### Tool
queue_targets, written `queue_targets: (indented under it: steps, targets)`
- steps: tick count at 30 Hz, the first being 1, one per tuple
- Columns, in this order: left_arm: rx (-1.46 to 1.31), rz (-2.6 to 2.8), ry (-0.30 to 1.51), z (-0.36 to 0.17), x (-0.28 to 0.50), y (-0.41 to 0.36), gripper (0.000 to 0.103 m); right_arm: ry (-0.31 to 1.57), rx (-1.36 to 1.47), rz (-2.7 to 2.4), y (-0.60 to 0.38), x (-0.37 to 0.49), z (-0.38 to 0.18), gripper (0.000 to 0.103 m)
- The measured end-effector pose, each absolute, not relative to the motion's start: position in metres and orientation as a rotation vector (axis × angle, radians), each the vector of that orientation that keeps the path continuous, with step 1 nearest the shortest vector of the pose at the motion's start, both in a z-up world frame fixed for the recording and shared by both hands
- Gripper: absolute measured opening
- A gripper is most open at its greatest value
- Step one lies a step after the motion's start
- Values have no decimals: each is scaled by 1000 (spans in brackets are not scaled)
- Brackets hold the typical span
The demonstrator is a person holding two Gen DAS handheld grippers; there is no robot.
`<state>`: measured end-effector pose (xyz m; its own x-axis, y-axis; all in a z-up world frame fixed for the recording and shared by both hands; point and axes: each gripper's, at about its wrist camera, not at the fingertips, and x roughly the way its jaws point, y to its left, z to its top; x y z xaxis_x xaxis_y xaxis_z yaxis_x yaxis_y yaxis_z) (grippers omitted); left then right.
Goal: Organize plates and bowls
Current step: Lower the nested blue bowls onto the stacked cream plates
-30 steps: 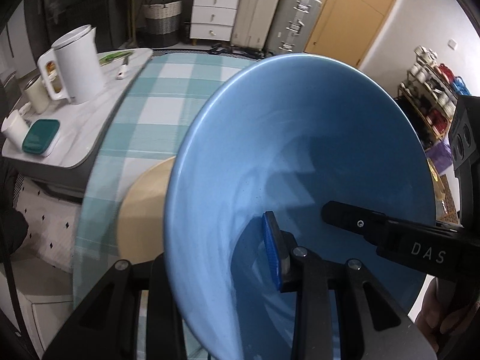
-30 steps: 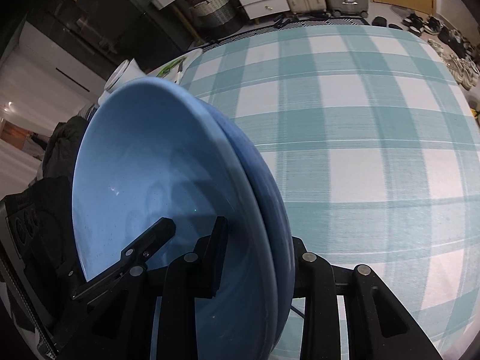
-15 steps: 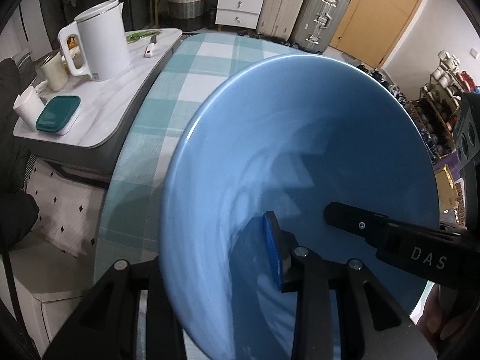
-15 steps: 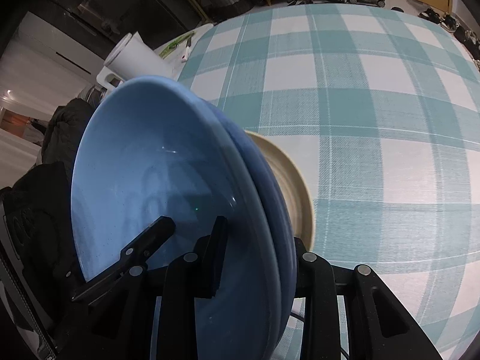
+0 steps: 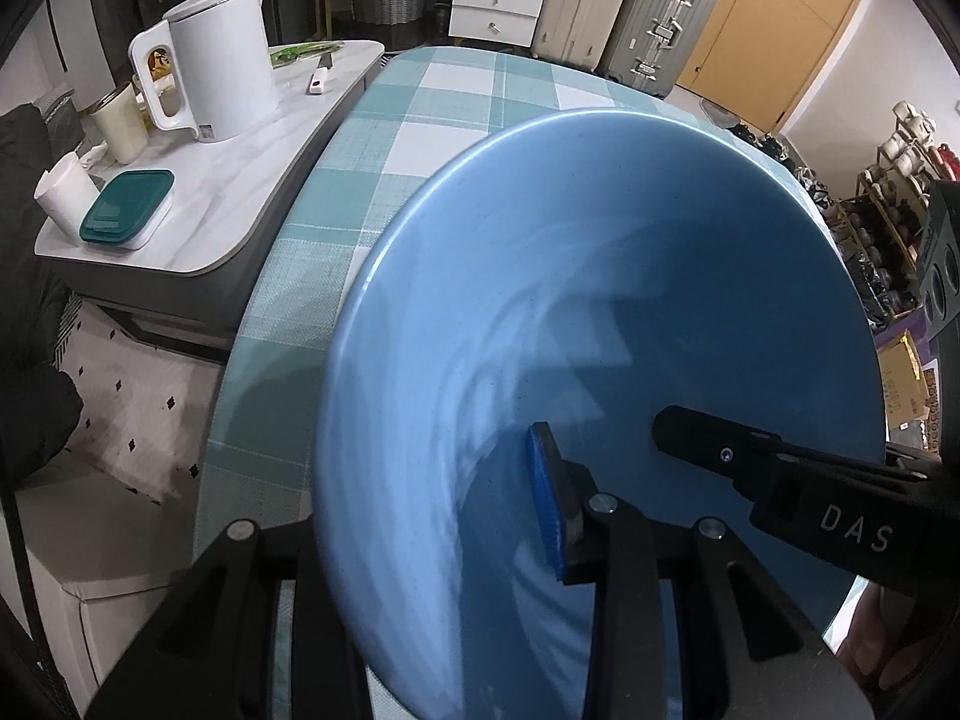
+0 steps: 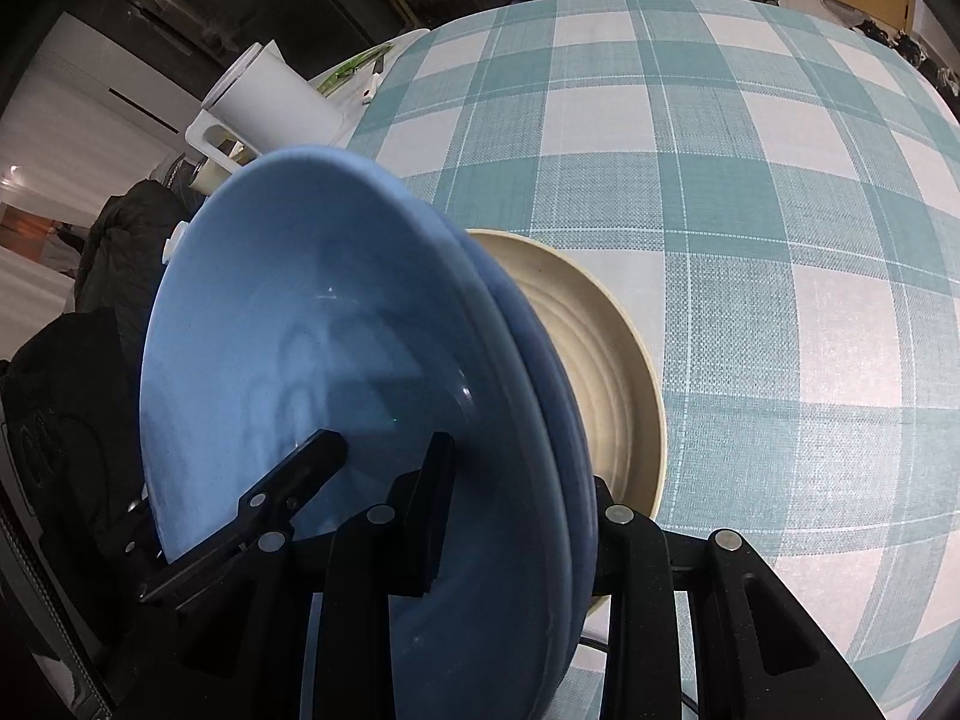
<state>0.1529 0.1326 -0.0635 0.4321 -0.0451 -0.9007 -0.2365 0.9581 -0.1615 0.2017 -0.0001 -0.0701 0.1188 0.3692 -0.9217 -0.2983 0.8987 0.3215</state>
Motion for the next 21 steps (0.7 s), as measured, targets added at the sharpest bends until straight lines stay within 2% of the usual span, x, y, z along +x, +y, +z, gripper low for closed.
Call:
queue_targets:
  steps: [21]
  targets:
    - [-274, 115, 1120, -75, 154, 134, 33, 1332, -7, 476, 7, 202, -74, 30]
